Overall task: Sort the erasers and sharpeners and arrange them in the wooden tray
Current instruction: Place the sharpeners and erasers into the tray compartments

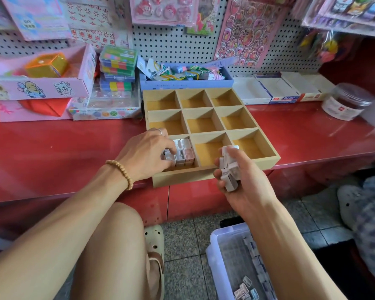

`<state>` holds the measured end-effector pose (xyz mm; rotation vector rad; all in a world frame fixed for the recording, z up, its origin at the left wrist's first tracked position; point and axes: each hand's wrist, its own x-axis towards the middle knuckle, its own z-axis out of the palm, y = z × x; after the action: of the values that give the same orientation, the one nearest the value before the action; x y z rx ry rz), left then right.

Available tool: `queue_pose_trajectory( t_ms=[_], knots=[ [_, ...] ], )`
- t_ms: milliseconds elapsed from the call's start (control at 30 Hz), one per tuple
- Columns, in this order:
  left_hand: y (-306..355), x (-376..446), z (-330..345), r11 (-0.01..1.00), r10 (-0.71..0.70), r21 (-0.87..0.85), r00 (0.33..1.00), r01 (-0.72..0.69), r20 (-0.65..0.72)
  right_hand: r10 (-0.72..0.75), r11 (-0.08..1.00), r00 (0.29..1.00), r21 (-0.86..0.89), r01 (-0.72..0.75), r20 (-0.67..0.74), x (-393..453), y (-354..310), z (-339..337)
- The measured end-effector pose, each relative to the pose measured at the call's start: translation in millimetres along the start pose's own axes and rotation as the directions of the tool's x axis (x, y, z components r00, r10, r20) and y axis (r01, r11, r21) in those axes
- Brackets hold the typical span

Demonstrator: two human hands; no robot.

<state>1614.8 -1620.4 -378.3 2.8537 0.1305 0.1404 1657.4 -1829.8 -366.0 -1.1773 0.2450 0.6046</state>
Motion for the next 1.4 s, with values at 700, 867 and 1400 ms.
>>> queue_pose_trajectory(
  t_ms=[700, 867, 1400],
  knots=[
    [32, 11, -43, 0.884, 0.202, -0.436, 0.979, -0.170, 0.026, 0.061, 0.936, 0.949, -0.348, 0.054, 0.310, 6, -14, 13],
    [40, 19, -53, 0.891, 0.253, -0.394, 0.967, -0.224, 0.022, 0.108, 0.941, 0.926, -0.338, 0.022, 0.363, 11, -18, 23],
    [15, 14, -41, 0.878, 0.124, -0.453, 0.988, -0.150, -0.089, 0.080, 0.941, 0.952, -0.337, 0.026, 0.296, 28, -13, 41]
  ],
)
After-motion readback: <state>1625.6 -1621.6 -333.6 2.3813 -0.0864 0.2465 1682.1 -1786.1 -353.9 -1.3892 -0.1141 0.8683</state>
